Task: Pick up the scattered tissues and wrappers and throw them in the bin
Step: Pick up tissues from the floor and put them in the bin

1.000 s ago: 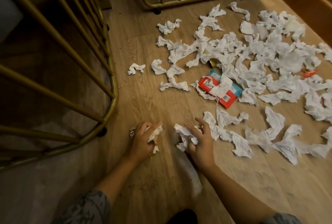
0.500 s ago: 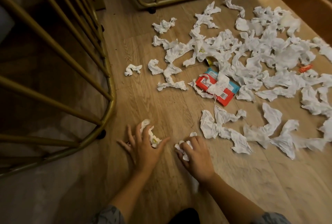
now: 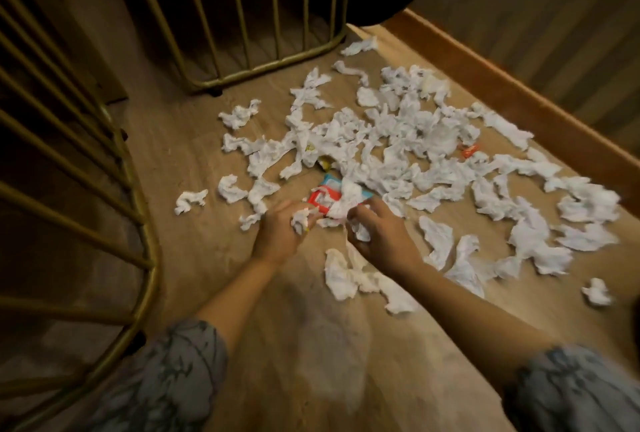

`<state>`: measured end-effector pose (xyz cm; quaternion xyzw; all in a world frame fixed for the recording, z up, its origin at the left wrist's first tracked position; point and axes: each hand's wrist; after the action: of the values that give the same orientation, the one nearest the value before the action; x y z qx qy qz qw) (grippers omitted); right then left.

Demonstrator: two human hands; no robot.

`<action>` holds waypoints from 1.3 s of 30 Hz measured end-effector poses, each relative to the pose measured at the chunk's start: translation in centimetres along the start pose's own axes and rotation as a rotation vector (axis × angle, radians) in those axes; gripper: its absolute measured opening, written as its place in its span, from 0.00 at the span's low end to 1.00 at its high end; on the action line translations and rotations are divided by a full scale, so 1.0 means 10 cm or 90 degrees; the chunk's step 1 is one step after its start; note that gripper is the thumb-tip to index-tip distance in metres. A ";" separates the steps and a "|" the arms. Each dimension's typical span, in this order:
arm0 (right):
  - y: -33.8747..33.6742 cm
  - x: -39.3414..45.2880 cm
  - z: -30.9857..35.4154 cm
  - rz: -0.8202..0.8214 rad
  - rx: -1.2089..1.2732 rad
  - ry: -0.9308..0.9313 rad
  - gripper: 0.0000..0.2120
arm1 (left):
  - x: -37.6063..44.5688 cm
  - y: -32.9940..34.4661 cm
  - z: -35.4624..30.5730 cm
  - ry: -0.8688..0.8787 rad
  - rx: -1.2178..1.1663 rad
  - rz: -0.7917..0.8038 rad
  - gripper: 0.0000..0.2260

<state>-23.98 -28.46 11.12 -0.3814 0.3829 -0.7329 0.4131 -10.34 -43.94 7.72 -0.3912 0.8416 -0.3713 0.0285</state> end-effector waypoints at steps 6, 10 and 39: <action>-1.49 0.36 -0.38 -0.063 -0.209 -0.134 0.12 | 1.00 0.01 -1.13 0.157 0.001 0.063 0.21; -2.23 0.25 -0.69 -0.115 -0.264 -0.140 0.09 | 1.24 0.19 -2.00 0.191 -0.017 0.090 0.31; -3.81 -3.23 -2.91 -0.583 -0.034 0.619 0.11 | -0.16 3.70 -5.76 0.188 -0.388 0.313 0.11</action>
<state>-49.46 21.62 24.54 -0.1419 0.3432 -0.9130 -0.1688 -52.30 7.36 24.95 -0.1120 0.9763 -0.1398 -0.1217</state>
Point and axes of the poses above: each hand's wrist, its own x-axis towards the middle knuckle, its own y-axis out of the palm, z = x × y, and after that the axes turned 5 degrees about -x, right-handed
